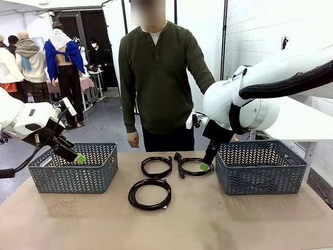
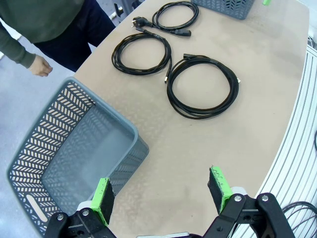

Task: Organize the cables according to human instructions.
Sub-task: Pick up a bundle of cables and place it in the basket indicated by the human.

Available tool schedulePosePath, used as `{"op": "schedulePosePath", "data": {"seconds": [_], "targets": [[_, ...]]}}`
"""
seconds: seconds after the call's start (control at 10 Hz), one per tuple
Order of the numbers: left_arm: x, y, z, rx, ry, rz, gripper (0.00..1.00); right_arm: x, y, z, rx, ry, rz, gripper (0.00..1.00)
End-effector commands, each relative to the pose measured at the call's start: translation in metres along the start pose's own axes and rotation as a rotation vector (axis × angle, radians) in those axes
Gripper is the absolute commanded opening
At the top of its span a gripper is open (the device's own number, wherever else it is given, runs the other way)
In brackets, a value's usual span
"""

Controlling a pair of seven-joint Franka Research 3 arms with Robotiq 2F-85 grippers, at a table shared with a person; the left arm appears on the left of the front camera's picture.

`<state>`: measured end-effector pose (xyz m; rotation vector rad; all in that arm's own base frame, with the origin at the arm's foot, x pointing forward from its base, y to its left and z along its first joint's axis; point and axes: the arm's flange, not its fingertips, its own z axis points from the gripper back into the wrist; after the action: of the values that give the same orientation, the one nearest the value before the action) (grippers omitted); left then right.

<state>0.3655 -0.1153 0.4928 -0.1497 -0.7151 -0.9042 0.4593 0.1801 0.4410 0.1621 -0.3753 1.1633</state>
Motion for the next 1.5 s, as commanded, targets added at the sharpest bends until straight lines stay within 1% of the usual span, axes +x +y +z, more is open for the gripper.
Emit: {"op": "schedulePosePath", "data": {"seconds": [0.0,0.5,0.9,1.1,1.4], "targets": [[0.000,0.002,-0.001,-0.007,-0.012,0.007,1.00,0.000,-0.001,0.001,0.001,0.001,0.007,1.00],[0.000,0.002,-0.001,-0.007,-0.012,0.007,1.00,0.000,0.000,0.000,0.000,0.000,0.000,1.00],[0.000,0.002,-0.001,-0.007,-0.012,0.007,1.00,0.035,-0.018,-0.002,-0.013,0.059,-0.150,1.00],[0.000,0.002,-0.001,-0.007,-0.012,0.007,1.00,0.058,-0.035,-0.009,-0.025,0.074,-0.281,1.00],[0.000,0.002,-0.001,-0.007,-0.012,0.007,1.00,0.088,-0.063,-0.031,-0.089,0.123,-0.433,1.00]]}}
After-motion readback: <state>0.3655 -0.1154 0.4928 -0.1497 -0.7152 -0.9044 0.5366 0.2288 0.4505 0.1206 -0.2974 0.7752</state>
